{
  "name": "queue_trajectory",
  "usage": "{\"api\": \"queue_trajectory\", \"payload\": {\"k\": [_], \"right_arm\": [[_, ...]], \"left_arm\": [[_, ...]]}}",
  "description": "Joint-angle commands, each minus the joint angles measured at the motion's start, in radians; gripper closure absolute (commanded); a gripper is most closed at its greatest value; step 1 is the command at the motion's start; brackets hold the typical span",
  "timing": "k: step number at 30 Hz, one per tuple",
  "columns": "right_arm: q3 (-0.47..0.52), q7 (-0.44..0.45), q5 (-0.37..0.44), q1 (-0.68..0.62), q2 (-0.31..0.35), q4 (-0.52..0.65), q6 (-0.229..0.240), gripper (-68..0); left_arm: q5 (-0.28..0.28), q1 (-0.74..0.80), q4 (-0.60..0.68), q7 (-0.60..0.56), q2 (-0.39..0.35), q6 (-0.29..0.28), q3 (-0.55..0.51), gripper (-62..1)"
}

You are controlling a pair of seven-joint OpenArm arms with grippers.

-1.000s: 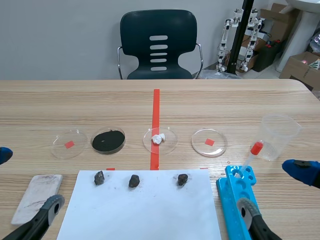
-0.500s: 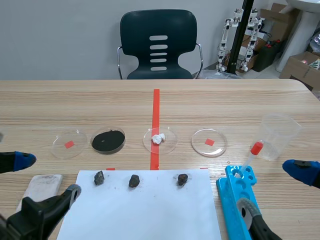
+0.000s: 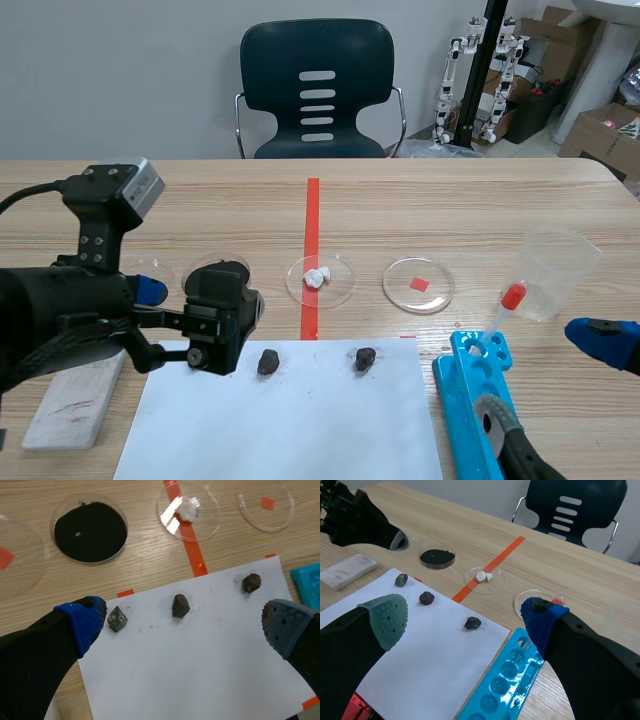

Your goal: Pick up the middle mineral with the left hand

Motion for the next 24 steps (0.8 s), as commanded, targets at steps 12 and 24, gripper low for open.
{"api": "queue_trajectory", "payload": {"k": [12,24], "right_arm": [[0.011,0.016,0.004,0.009,0.000,0.006,-0.003,-47.5],[0.011,0.016,0.004,0.009,0.000,0.006,-0.003,-47.5]], "left_arm": [[-0.041,-0.314,-0.238,0.170,0.021,0.205,0.224,-62.3],[-0.025,-0.451,-0.380,0.221,0.084,0.256,0.365,-62.3]]}}
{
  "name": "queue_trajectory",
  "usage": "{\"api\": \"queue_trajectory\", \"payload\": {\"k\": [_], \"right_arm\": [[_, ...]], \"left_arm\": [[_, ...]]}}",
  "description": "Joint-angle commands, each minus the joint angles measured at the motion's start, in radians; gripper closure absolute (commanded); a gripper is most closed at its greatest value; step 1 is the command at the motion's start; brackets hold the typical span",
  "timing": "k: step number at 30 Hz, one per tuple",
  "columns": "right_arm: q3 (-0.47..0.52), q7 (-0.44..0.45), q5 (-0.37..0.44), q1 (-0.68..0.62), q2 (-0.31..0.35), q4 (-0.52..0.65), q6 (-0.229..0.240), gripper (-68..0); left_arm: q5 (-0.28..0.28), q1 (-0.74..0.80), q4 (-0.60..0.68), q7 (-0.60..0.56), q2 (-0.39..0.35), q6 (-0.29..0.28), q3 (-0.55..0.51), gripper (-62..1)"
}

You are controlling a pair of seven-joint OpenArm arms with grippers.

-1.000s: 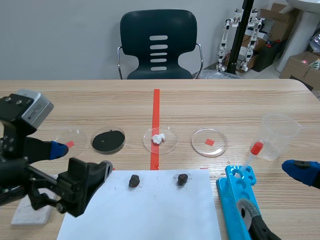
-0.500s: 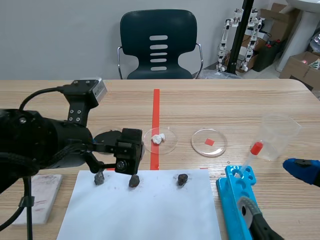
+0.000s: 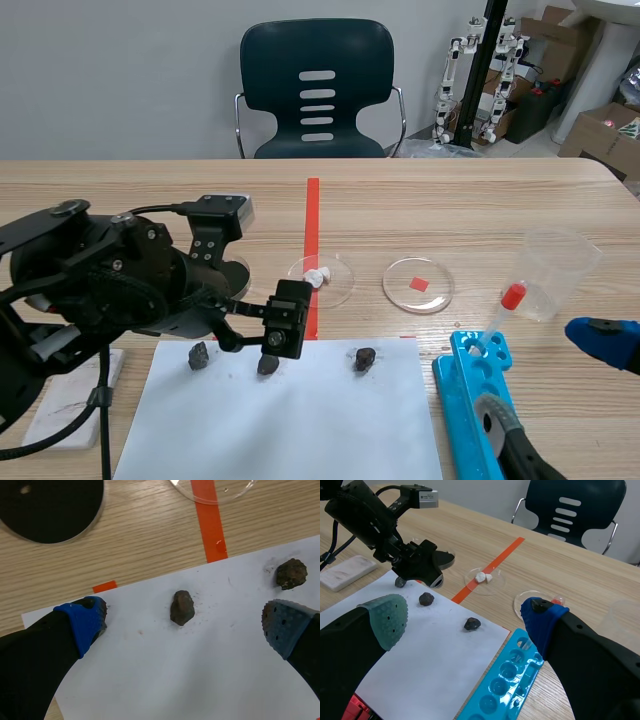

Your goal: Pick up the middle mineral with the left hand

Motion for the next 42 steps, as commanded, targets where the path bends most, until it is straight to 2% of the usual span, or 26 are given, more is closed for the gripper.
{"api": "queue_trajectory", "payload": {"k": [1,18,24,29,42], "right_arm": [[0.010,0.015,0.004,0.009,0.000,0.006,-0.003,-47.5],[0.010,0.015,0.004,0.009,0.000,0.006,-0.003,-47.5],[0.010,0.015,0.004,0.009,0.000,0.006,-0.003,-47.5],[0.010,0.015,0.004,0.009,0.000,0.006,-0.003,-47.5],[0.010,0.015,0.004,0.009,0.000,0.006,-0.003,-47.5]], "left_arm": [[0.008,-0.020,-0.010,0.001,0.015,0.013,0.017,-62.3],[0.035,-0.138,-0.242,0.025,0.099,0.039,0.151,-62.3],[0.066,-0.154,-0.284,0.026,0.125,0.045,0.183,-62.3],[0.113,-0.154,-0.302,0.025,0.132,0.045,0.199,-62.3],[0.113,-0.153,-0.302,0.019,0.132,0.045,0.209,-62.3]]}}
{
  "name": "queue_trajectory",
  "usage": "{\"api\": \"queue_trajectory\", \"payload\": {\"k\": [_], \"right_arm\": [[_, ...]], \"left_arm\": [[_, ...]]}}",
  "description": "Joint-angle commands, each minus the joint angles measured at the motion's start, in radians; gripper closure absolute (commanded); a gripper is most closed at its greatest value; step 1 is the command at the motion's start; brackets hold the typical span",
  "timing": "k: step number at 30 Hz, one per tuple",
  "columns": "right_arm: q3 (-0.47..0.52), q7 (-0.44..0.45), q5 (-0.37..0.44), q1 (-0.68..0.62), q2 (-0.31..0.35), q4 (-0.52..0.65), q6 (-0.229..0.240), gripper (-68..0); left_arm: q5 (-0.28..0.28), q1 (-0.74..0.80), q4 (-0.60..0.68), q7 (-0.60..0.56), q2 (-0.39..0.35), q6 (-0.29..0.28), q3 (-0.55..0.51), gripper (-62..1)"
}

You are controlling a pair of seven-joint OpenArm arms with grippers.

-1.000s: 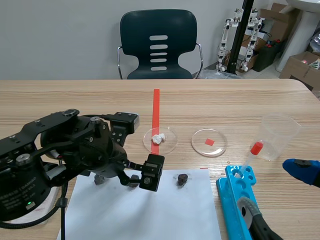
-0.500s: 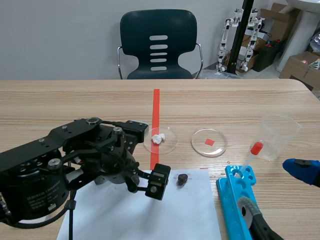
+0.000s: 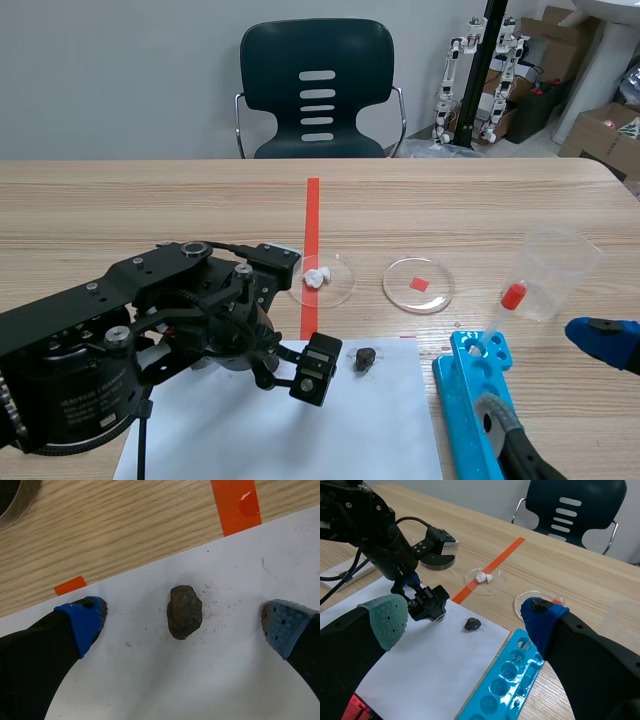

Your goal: Pick up the middle mineral with the left hand

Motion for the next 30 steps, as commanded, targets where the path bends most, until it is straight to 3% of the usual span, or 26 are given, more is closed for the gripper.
{"api": "queue_trajectory", "payload": {"k": [1,6,8,10,15,18,25,30], "right_arm": [[0.010,0.015,0.004,0.009,0.000,0.006,-0.003,-47.5],[0.010,0.015,0.004,0.009,0.000,0.006,-0.003,-47.5],[0.010,0.015,0.004,0.009,0.000,0.006,-0.003,-47.5],[0.010,0.015,0.004,0.009,0.000,0.006,-0.003,-47.5],[0.010,0.015,0.004,0.009,0.000,0.006,-0.003,-47.5],[0.010,0.015,0.004,0.009,0.000,0.006,-0.003,-47.5],[0.010,0.015,0.004,0.009,0.000,0.006,-0.003,-47.5],[0.010,0.015,0.004,0.009,0.000,0.006,-0.003,-47.5]], "left_arm": [[-0.002,-0.011,0.014,-0.002,0.006,0.001,-0.002,-62.3],[-0.002,-0.011,0.014,-0.002,0.006,0.001,-0.002,-62.2],[-0.002,-0.011,0.014,-0.002,0.006,0.001,-0.002,-50.7],[-0.002,-0.011,0.014,-0.002,0.006,0.000,-0.002,-43.2],[-0.002,-0.011,0.014,-0.002,0.006,0.000,-0.002,-41.2],[-0.002,-0.011,0.014,-0.002,0.006,0.000,-0.002,-28.9],[-0.002,-0.011,0.014,-0.002,0.006,0.001,-0.003,-27.4],[-0.003,-0.011,0.014,-0.003,0.006,0.001,-0.003,-9.8]]}}
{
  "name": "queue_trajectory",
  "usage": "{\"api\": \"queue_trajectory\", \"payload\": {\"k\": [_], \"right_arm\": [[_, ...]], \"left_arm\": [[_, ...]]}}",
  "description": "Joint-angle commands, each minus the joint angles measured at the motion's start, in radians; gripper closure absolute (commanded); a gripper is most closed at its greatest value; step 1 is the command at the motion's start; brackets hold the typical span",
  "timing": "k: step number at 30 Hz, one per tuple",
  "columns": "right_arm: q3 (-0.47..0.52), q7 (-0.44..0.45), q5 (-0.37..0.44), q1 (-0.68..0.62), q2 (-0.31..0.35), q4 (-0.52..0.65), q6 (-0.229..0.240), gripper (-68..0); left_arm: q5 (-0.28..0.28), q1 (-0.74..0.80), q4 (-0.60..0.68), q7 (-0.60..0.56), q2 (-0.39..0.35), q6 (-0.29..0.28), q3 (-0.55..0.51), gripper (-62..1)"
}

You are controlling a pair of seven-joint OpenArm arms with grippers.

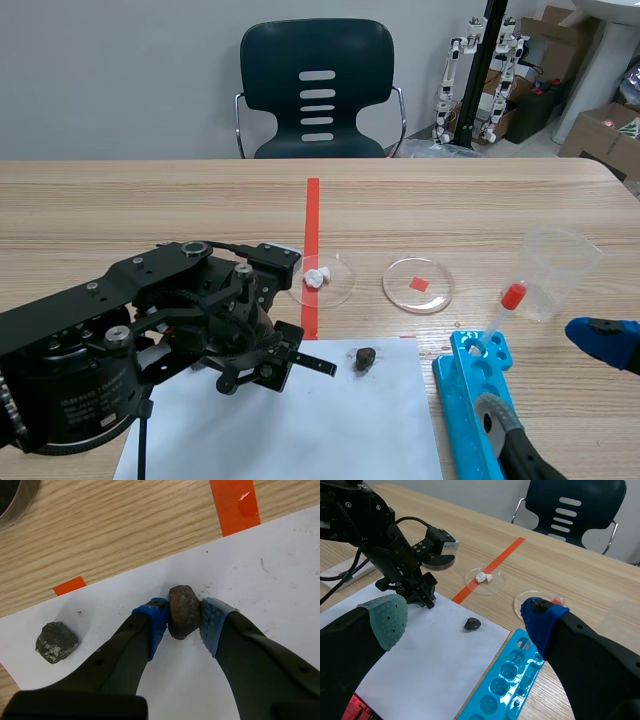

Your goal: Pick up the middle mineral with the left hand

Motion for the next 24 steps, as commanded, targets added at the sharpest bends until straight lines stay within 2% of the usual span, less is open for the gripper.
{"api": "queue_trajectory", "payload": {"k": [1,3,17,21,24], "right_arm": [[0.010,0.015,0.004,0.009,0.000,0.006,-0.003,-47.5],[0.010,0.015,0.004,0.009,0.000,0.006,-0.003,-47.5],[0.010,0.015,0.004,0.009,0.000,0.006,-0.003,-47.5],[0.010,0.015,0.004,0.009,0.000,0.006,-0.003,-47.5],[0.010,0.015,0.004,0.009,0.000,0.006,-0.003,-47.5]], "left_arm": [[-0.002,-0.011,0.014,-0.003,0.006,0.001,-0.003,-7.4],[-0.002,-0.011,0.014,-0.003,0.006,0.001,-0.003,-5.3],[-0.006,-0.010,0.015,-0.033,-0.015,-0.002,-0.003,-5.3],[-0.040,-0.002,0.044,-0.103,-0.060,-0.002,-0.004,-5.3],[-0.059,0.036,0.102,-0.214,-0.105,-0.003,-0.016,-5.3]]}}
